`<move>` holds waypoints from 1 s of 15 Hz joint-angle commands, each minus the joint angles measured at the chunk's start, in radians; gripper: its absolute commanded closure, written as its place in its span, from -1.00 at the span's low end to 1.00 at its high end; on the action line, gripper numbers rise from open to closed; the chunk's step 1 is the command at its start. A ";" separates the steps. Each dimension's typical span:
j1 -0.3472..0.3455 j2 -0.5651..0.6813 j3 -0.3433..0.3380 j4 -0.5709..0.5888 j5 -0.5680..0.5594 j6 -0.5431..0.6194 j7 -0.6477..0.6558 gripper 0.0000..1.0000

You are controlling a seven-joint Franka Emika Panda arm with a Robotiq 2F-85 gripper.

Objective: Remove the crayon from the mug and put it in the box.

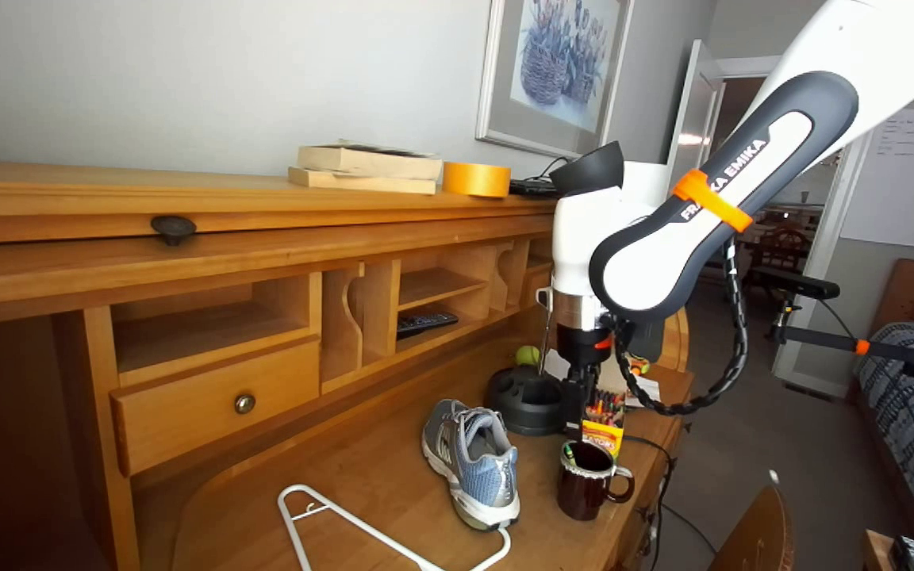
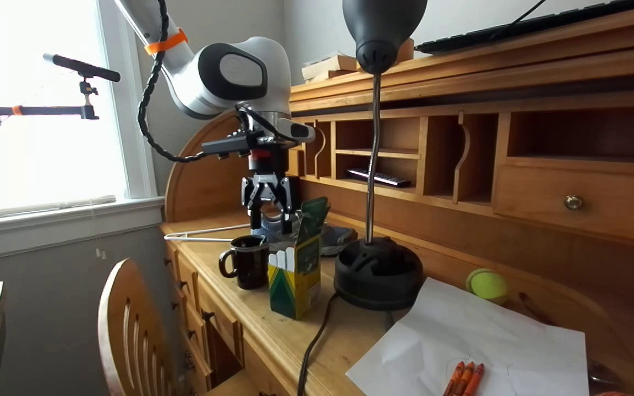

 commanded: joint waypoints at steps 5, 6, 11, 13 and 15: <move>0.029 -0.016 0.008 -0.012 -0.010 -0.009 0.064 -0.73; 0.032 -0.014 0.009 -0.011 -0.010 -0.013 0.071 -0.62; 0.041 -0.005 0.019 -0.006 0.002 -0.016 0.089 -0.23; 0.044 0.000 0.022 -0.004 0.003 -0.016 0.089 -0.29; 0.044 0.005 0.026 -0.002 0.009 -0.017 0.085 -0.25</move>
